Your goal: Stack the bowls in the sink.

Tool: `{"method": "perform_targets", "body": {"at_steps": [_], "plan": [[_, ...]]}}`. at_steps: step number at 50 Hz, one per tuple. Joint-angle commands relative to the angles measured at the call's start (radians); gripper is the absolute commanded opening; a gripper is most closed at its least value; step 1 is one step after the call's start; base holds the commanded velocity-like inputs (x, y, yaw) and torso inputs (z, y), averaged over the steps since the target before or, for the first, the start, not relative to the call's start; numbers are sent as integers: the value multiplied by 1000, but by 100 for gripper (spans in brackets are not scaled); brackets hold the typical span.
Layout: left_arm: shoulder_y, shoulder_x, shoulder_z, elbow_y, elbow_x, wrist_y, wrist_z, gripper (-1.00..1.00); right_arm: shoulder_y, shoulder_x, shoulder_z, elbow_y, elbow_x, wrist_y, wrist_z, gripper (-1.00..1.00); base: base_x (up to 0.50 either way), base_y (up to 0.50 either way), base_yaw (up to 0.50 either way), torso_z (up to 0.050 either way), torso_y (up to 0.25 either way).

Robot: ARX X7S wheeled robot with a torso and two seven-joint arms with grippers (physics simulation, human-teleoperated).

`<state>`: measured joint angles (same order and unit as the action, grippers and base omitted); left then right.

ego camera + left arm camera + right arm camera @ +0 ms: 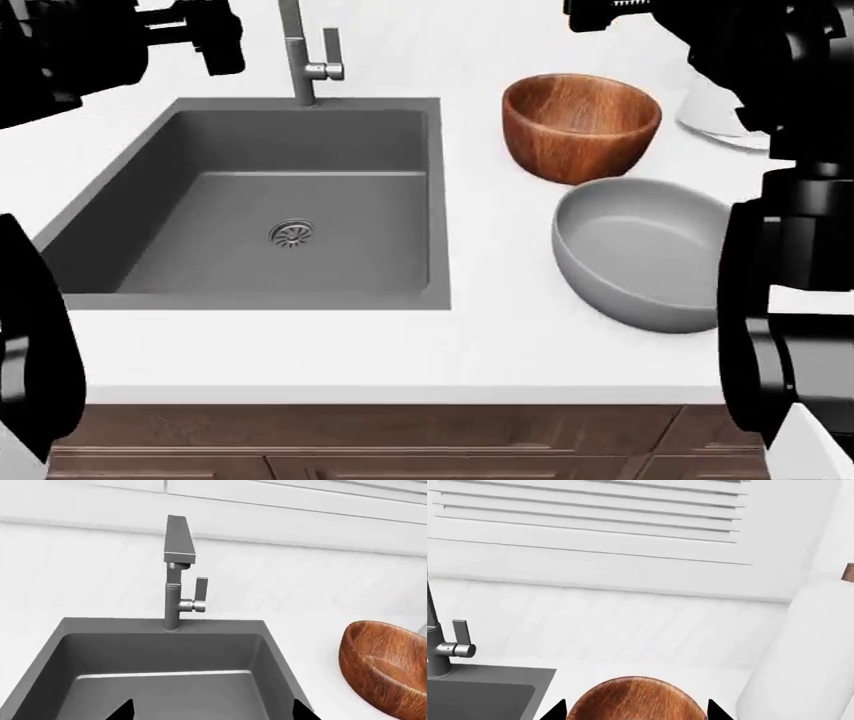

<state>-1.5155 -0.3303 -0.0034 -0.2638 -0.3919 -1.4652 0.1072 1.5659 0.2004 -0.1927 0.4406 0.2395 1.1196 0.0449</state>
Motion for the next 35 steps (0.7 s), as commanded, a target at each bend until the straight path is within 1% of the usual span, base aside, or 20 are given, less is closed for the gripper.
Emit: {"method": "perform_targets", "body": {"at_steps": [1, 32, 35], "plan": [[-73, -23, 55, -55, 2, -5, 15, 100, 30, 2, -7, 33, 1, -15, -6, 100, 336, -16, 0, 0, 0], [-65, -46, 51, 1, -25, -52, -16, 100, 25, 15, -6, 13, 14, -6, 2, 100, 328, -13, 0, 0, 1], [-64, -48, 48, 7, -30, -58, -20, 100, 24, 14, -4, 3, 17, -2, 3, 100, 0, 0, 0, 0, 4]]}}
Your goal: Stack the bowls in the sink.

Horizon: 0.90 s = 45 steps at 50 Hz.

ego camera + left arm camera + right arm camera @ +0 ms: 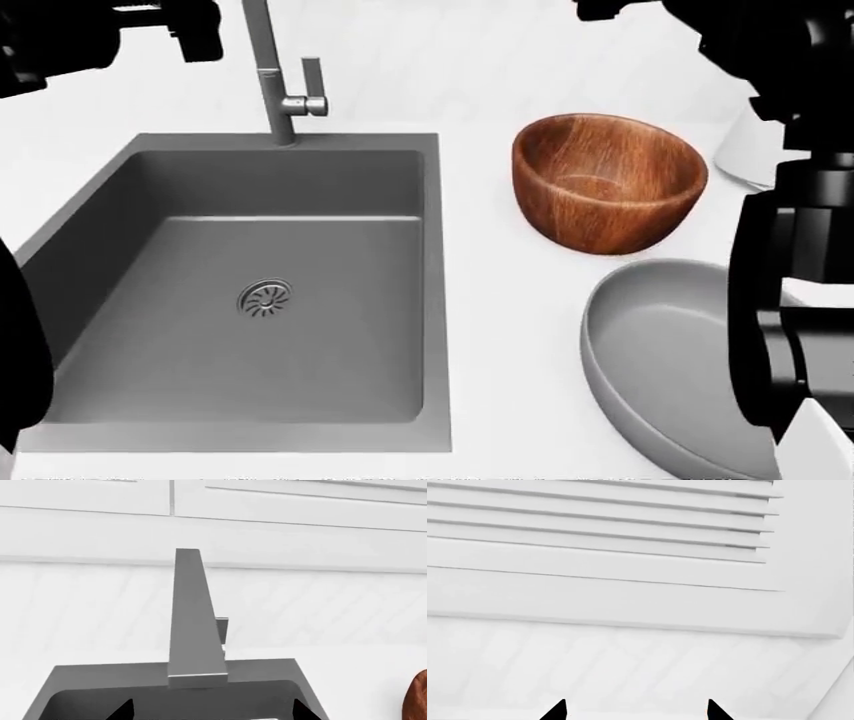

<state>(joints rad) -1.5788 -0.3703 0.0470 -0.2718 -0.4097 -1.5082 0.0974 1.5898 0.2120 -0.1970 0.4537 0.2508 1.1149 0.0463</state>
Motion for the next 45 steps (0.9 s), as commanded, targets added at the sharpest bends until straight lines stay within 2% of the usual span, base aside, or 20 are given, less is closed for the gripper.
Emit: {"method": "perform_targets", "body": {"at_steps": [1, 7, 15, 19, 24, 27, 30, 34, 38, 45], "plan": [[0, -9, -3, 17, -14, -17, -12, 100, 0, 3, 0, -11, 6, 3, 1, 100, 0, 0, 0, 0, 0], [20, -19, -37, 69, -63, -60, -52, 100, -4, 19, -6, -62, 12, 59, 5, 100, 0, 0, 0, 0, 0], [52, -152, -27, 68, -678, -60, -534, 100, 25, 98, 2, -207, 48, 325, 0, 100, 0, 0, 0, 0, 0], [59, -182, -11, 69, -862, -56, -678, 100, 62, 165, -25, -267, 84, 454, 8, 100, 0, 0, 0, 0, 0], [66, -191, 0, 76, -958, -46, -737, 100, 160, 393, -210, -145, 810, 455, 565, 100, 0, 0, 0, 0, 0], [67, -196, 11, 80, -983, -35, -745, 100, 228, 495, -378, -94, 1252, 454, 775, 100, 0, 0, 0, 0, 0], [85, -197, 17, 91, -996, -16, -735, 100, 270, 575, -504, -81, 1489, 452, 916, 100, 0, 0, 0, 0, 0], [118, -188, 18, 96, -1022, 0, -719, 100, 316, 684, -661, -109, 1736, 448, 1057, 100, 0, 0, 0, 0, 0], [135, -177, 43, 89, -1005, 30, -668, 100, 331, 780, -776, -154, 1904, 431, 1174, 100, 0, 0, 0, 0, 0], [126, -175, 92, 68, -964, 71, -586, 100, 348, 871, -905, -201, 2070, 430, 1274, 100, 0, 0, 0, 0, 0]]}}
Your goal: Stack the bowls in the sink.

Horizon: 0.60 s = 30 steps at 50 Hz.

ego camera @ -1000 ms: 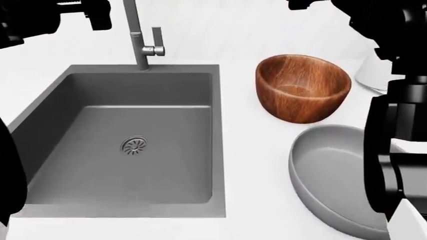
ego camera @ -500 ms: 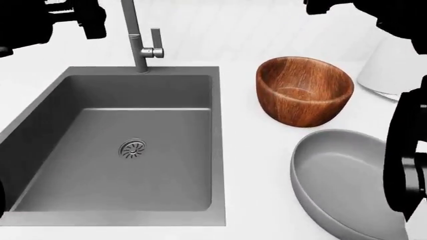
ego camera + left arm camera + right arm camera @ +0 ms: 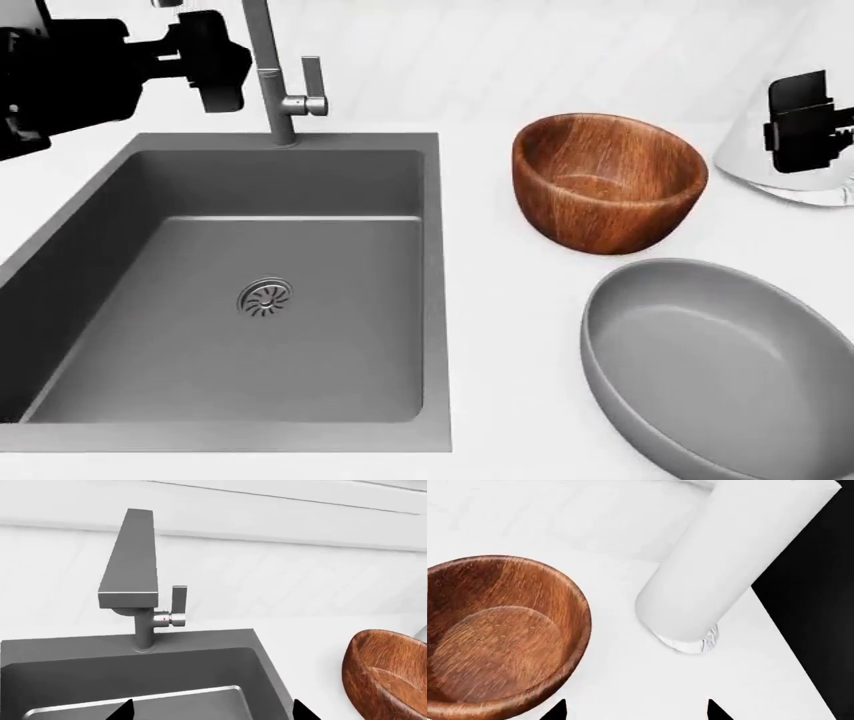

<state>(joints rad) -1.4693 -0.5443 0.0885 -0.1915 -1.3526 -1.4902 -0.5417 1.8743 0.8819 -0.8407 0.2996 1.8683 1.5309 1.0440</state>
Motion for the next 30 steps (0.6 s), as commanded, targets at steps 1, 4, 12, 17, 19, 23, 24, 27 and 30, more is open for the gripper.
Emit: {"method": "perform_targets", "body": {"at_steps": [1, 4, 12, 17, 19, 23, 24, 27, 30], "plan": [[19, -2, 54, -12, -18, 58, 60, 100, 61, 213, -275, -58, 463, 16, 279, 100, 0, 0, 0, 0, 0], [26, -4, 62, -14, -11, 71, 74, 100, 62, 242, -303, -77, 466, 21, 285, 100, 0, 0, 0, 0, 0], [36, 0, 100, -32, 22, 106, 131, 100, 83, 358, -424, -168, 605, 24, 350, 100, 0, 0, 0, 0, 0], [45, 1, 110, -34, 32, 125, 152, 100, 233, 384, -597, -219, 599, 39, 211, 100, 0, 0, 0, 0, 0], [49, 0, 109, -32, 30, 127, 152, 100, 310, 378, -674, -241, 520, 39, 90, 100, 0, 0, 0, 0, 0], [55, -6, 100, -19, 15, 122, 133, 100, 400, 363, -772, -268, 381, 37, -86, 100, 0, 0, 0, 0, 0], [58, -7, 98, -17, 13, 122, 131, 100, 405, 359, -781, -274, 361, 36, -110, 100, 0, 0, 0, 0, 0], [64, -10, 101, -16, 16, 128, 133, 100, 415, 351, -805, -290, 321, 35, -176, 100, 0, 0, 0, 0, 0], [65, -12, 105, -19, 19, 133, 136, 100, 413, 344, -817, -291, 285, 29, -223, 100, 0, 0, 0, 0, 0]]}}
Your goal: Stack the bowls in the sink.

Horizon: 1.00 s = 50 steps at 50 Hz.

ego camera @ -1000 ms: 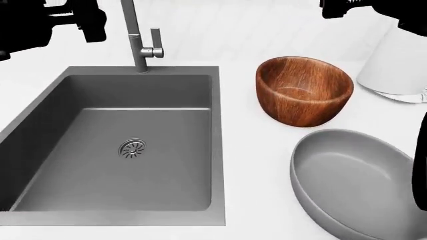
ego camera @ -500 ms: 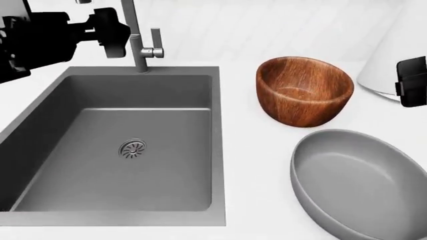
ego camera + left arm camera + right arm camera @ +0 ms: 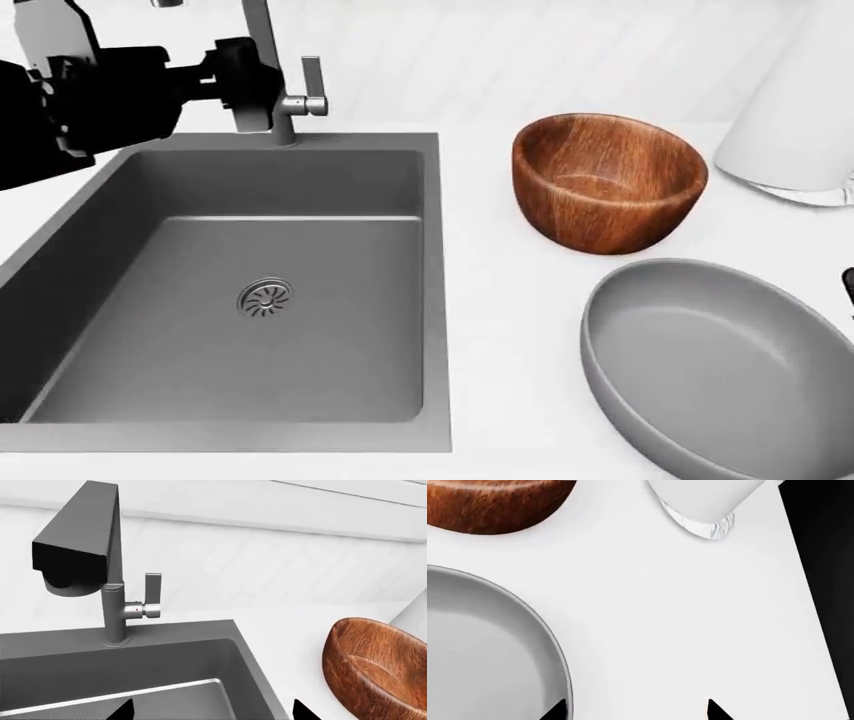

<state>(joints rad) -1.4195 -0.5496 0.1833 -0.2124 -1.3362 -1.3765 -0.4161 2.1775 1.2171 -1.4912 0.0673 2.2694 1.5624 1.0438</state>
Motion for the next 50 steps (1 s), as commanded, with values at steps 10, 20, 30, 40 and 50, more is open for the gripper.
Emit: {"method": "perform_targets", "body": {"at_steps": [10, 20, 30, 40, 50], "plan": [[18, -18, -1, 0, -16, 15, -20, 100, 50, -1, -180, -79, -129, -57, -304, 100, 0, 0, 0, 0, 0], [16, -16, 13, -15, -1, 37, 1, 100, 45, -24, -286, 94, 92, -132, -190, 100, 0, 0, 0, 0, 0], [13, -15, 20, -22, -4, 40, 0, 100, 35, -2, -347, 215, 214, -171, -140, 100, 0, 0, 0, 0, 0], [-3, -7, 41, -38, 5, 45, 12, 100, -25, 44, -342, 213, 176, -230, -181, 100, 0, 0, 0, 0, 0], [-3, -9, 47, -41, 1, 44, 4, 100, -80, 49, -337, 192, 139, -263, -233, 100, 0, 0, 0, 0, 0]]}}
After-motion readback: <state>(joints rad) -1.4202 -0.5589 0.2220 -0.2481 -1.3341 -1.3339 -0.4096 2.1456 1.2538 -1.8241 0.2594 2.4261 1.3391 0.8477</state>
